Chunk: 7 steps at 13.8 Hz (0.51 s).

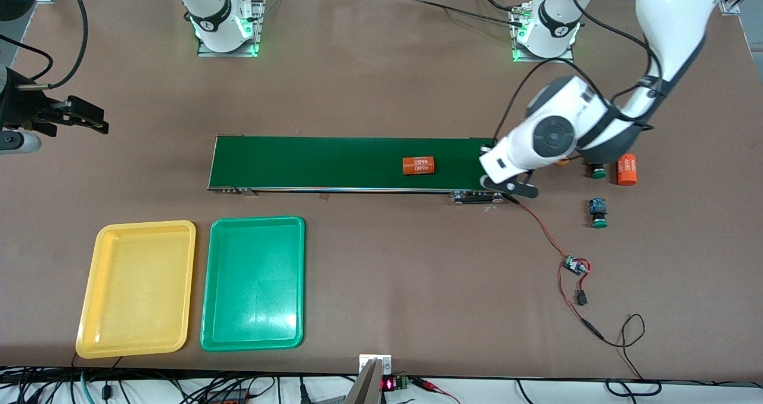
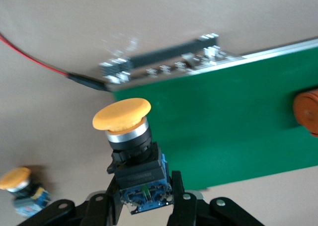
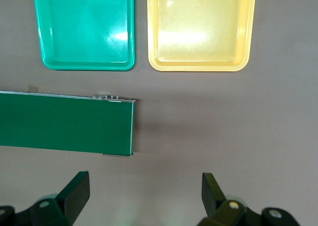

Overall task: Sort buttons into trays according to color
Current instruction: 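Carry the yellow button onto the green belt and release it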

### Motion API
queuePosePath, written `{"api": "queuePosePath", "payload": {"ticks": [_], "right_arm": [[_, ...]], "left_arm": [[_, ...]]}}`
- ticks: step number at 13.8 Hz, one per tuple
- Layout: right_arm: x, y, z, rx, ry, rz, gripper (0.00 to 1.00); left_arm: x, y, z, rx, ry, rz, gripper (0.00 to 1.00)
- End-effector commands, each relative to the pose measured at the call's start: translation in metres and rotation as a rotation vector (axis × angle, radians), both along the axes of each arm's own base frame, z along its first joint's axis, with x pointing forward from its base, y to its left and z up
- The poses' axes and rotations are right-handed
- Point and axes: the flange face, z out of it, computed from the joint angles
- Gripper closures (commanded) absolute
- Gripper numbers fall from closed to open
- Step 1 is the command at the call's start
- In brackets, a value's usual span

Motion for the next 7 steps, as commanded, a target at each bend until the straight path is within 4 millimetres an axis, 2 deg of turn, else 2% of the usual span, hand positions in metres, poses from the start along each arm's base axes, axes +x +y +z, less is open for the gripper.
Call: {"api": "queuePosePath", "payload": {"ticks": [1,2,3,4,5,7], "right_arm": [[-0.001,-0.003,0.001,-0.011,-0.005,0.009,0.0],[-0.001,-0.003,0.001,-0.011,-0.005,0.009,0.0],[-0.001,-0.003,0.001,-0.011,-0.005,0.007,0.0],[-0.001,-0.002,0.0,-0.011,-0.004,0.009,0.0],[-0.001,-0.002,0.0,-0.011,-0.005,0.011,0.0],[-0.001,-0.002,-0.001,-0.011,-0.002,0.009,0.0]], "left_arm": [[-0.017,-0.038,-0.016,-0.004,-0.001,0.062,0.76],[-0.02,-0.044,-0.022,-0.02,-0.003,0.063,0.76],[-0.02,-0.046,-0.026,-0.039,-0.009,0.069,0.7],[-0.019,-0.045,-0.027,-0.043,-0.01,0.078,0.43],[-0.017,-0.044,-0.026,-0.04,-0.013,0.078,0.0],[-0.011,-0.032,-0.015,-0.008,-0.022,0.088,0.0]]}}
